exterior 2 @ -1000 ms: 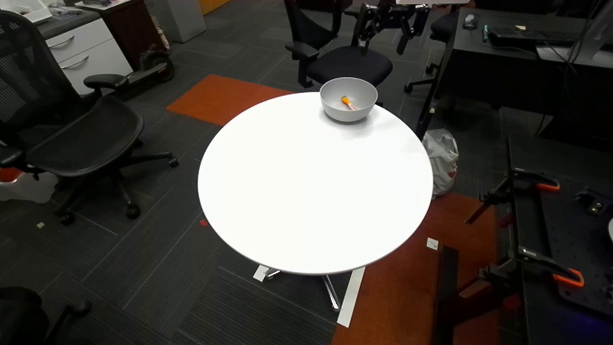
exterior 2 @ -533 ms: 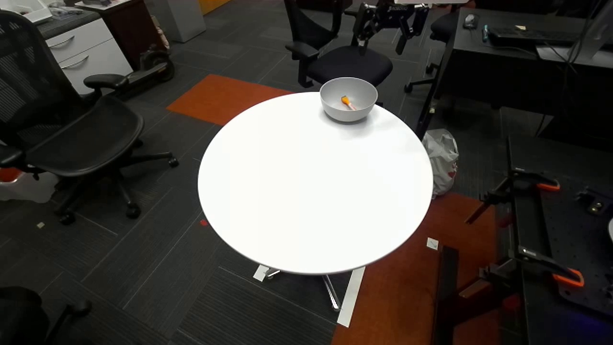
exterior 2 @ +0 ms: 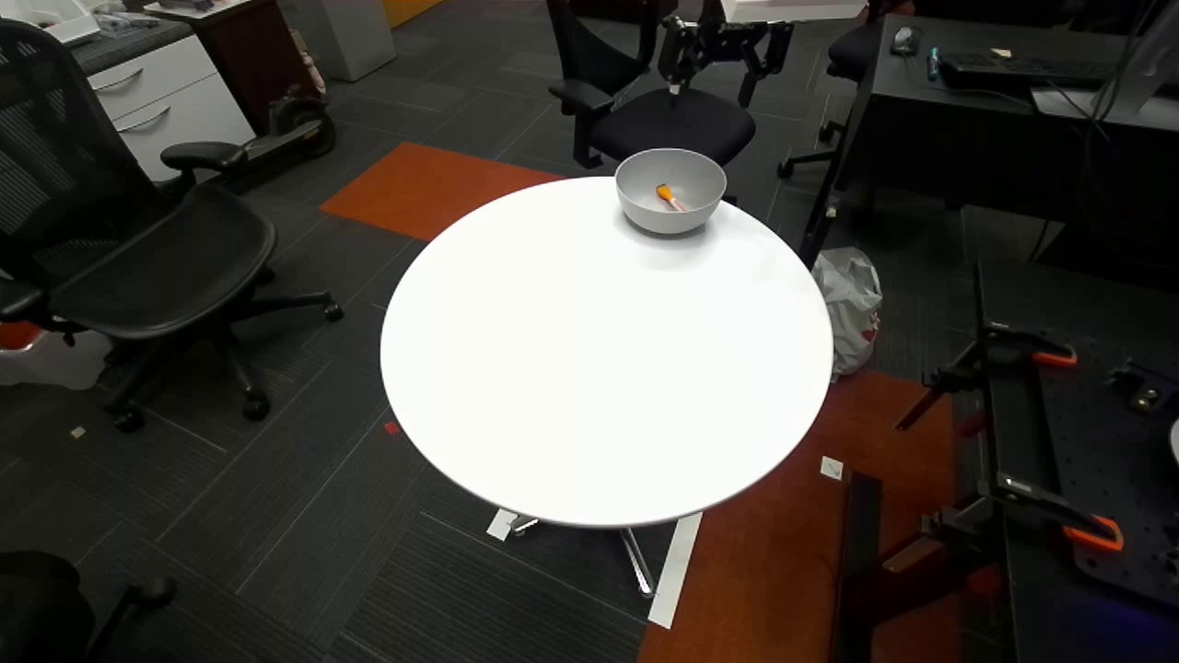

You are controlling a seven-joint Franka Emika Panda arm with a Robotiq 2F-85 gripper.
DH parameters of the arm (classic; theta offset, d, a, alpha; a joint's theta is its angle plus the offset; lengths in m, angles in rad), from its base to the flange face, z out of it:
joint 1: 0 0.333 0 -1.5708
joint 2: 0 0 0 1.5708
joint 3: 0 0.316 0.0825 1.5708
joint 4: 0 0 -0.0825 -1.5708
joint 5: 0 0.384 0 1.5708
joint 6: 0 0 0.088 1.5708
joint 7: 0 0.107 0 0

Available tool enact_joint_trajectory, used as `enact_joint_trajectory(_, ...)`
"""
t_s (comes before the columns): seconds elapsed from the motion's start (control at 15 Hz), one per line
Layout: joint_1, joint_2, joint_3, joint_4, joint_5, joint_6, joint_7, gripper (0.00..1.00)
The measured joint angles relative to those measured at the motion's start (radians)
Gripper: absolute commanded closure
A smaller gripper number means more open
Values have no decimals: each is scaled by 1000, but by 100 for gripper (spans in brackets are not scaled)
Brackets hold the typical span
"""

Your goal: Put the marker on the table

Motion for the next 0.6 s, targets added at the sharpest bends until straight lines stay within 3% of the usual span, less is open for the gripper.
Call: enact_joint_trajectory(0.6, 3, 202, 0, 159, 72, -41, -41, 0)
